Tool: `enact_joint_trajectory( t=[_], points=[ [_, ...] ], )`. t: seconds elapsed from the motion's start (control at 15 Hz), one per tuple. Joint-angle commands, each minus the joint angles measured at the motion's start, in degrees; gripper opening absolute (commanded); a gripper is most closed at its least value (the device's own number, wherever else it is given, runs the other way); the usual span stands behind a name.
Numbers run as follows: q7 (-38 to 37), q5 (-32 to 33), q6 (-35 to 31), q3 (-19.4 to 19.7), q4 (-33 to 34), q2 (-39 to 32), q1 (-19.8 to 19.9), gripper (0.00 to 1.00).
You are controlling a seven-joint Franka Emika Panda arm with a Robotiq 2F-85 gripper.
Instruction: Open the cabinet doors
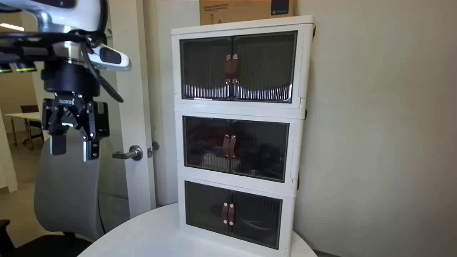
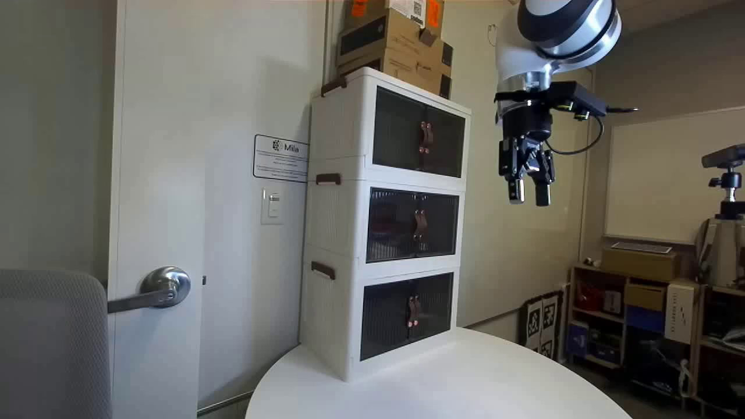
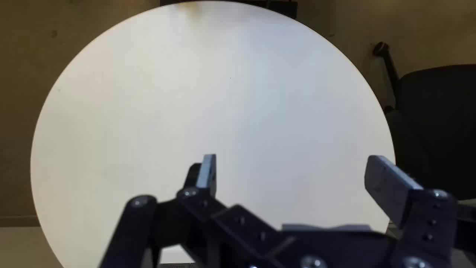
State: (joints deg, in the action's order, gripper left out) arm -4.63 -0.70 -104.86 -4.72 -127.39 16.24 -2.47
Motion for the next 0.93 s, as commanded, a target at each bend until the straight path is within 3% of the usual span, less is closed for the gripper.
enact_joint_trajectory(
  t=[0.0, 0.27, 0.87],
  points=[
    [-0.1, 0.1, 0.1, 0.2, 0.1, 0.0, -0.2, 1.00],
    [-1.0, 0.2, -4.2, 0.3, -0.4, 0.3, 0.1, 1.00],
    [-0.3, 5.3, -30.4, 0.2, -0.2, -1.2, 1.0, 1.00]
  ],
)
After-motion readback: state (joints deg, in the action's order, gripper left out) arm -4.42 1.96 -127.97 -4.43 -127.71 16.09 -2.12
